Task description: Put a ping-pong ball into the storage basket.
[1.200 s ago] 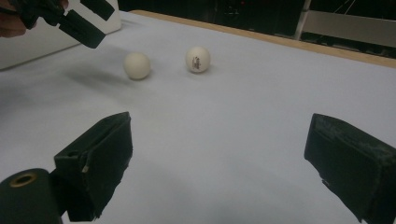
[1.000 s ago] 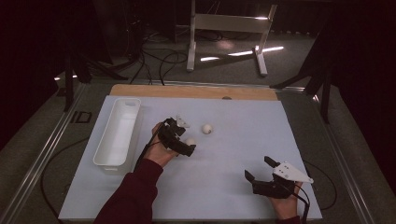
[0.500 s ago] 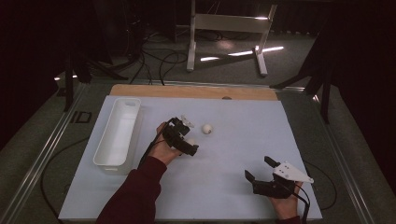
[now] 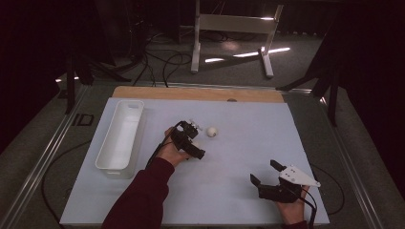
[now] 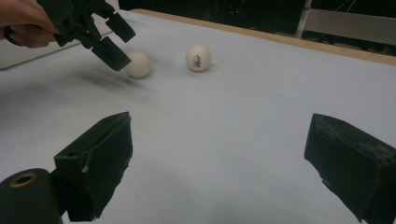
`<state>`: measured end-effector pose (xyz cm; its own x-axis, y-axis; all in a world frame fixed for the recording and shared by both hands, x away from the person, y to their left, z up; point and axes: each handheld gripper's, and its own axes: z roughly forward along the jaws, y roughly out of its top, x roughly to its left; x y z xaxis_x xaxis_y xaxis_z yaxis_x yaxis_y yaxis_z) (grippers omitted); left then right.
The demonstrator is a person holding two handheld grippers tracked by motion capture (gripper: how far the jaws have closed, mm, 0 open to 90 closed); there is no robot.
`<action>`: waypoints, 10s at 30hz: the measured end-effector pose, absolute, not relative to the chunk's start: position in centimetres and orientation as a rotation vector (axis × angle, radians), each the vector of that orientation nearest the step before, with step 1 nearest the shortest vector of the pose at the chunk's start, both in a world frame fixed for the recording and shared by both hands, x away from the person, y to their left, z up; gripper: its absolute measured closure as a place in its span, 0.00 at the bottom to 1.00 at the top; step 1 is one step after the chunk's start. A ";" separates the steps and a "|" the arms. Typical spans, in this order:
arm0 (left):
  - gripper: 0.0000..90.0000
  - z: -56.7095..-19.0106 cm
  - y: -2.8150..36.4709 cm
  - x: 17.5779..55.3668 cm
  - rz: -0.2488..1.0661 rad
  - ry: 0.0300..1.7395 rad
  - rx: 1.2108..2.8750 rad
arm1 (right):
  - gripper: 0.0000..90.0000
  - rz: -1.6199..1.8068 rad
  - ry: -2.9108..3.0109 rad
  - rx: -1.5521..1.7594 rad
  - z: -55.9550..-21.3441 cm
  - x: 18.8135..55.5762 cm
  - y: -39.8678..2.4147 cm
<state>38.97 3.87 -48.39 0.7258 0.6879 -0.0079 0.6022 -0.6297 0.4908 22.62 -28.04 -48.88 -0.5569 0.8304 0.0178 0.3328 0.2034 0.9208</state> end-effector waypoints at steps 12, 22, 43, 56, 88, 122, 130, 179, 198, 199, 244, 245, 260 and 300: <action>0.10 -49.1 3.6 39.7 0.211 1.044 2.455 | 0.08 1.339 1.989 1.079 -48.8 22.6 -28.0; 0.21 -49.4 3.7 40.2 0.195 1.068 2.458 | 0.08 1.338 1.981 1.084 -48.8 22.5 -28.1; 0.57 -49.9 3.9 40.6 0.098 1.064 2.459 | 0.08 1.337 1.978 1.086 -48.8 22.5 -28.1; 0.57 -49.0 4.5 40.5 0.138 1.069 2.441 | 0.08 1.345 1.973 1.088 -48.8 22.6 -28.1; 0.57 -46.5 5.6 40.2 0.128 1.087 2.384 | 0.08 1.347 1.974 1.088 -48.8 22.6 -28.1; 0.57 -43.7 7.4 39.6 0.201 1.093 2.329 | 0.08 1.350 1.972 1.089 -48.8 22.5 -28.0; 0.57 -43.2 7.7 39.5 0.213 1.084 2.333 | 0.08 1.352 1.971 1.089 -48.8 22.5 -28.0; 0.57 -40.2 10.9 38.5 0.277 1.116 2.274 | 0.08 1.365 1.958 1.094 -48.7 22.3 -28.2; 0.57 -39.1 12.5 38.0 0.293 1.120 2.236 | 0.08 1.369 1.951 1.097 -48.7 22.2 -28.3; 0.57 -39.0 12.7 38.0 0.293 1.127 2.229 | 0.08 1.370 1.951 1.097 -48.7 22.2 -28.3; 0.57 -37.8 17.8 36.5 0.381 1.116 2.249 | 0.08 1.399 1.950 1.096 -48.7 22.2 -28.2; 0.57 -37.8 17.9 36.5 0.384 1.112 2.255 | 0.08 1.399 1.949 1.095 -48.7 22.2 -28.2; 0.57 -37.8 18.6 35.9 0.397 1.092 2.267 | 0.08 1.401 1.953 1.092 -48.7 22.2 -28.0; 0.57 -37.8 21.5 35.1 0.435 1.165 2.251 | 0.08 1.396 1.962 1.090 -48.8 22.2 -27.8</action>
